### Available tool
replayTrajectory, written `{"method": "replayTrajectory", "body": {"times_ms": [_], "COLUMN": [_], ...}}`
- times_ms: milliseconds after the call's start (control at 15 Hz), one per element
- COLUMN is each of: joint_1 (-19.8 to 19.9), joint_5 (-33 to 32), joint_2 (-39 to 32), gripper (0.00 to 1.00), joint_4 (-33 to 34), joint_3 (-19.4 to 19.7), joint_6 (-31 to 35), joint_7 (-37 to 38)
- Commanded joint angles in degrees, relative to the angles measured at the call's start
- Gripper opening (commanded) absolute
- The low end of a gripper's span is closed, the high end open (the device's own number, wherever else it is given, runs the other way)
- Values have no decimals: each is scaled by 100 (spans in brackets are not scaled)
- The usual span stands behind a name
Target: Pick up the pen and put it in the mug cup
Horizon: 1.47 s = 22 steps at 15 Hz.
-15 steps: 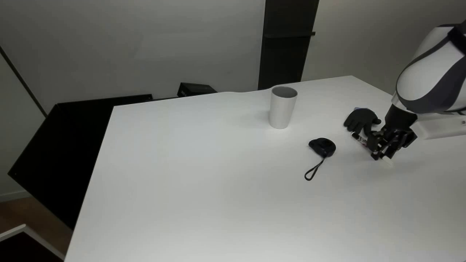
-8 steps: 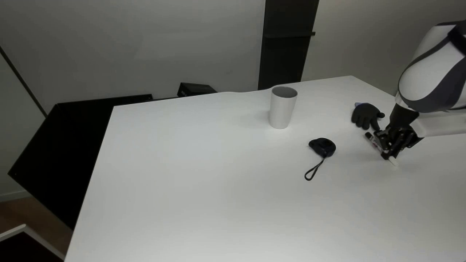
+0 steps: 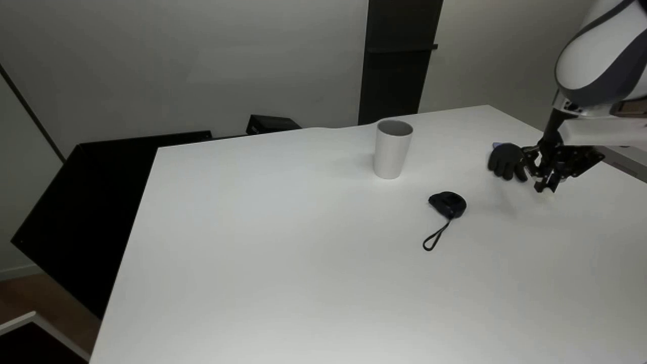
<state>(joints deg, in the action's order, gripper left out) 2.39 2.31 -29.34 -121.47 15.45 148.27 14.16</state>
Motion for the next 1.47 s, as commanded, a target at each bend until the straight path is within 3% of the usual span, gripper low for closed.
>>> {"method": "replayTrajectory", "body": {"times_ms": [0,667,933,1400], "joint_1": [-16,410,530,838], "joint_5": [52,1203,1615,2581], "joint_2": [455,927,737,-239], "gripper": [7,7,7,7], "joint_4": [245,1229,1766,3405], "joint_3": [-86,-548,-676,-953], "joint_6": [-781,-1727,-2000,-3334], "joint_7": [544,558,545,733]}}
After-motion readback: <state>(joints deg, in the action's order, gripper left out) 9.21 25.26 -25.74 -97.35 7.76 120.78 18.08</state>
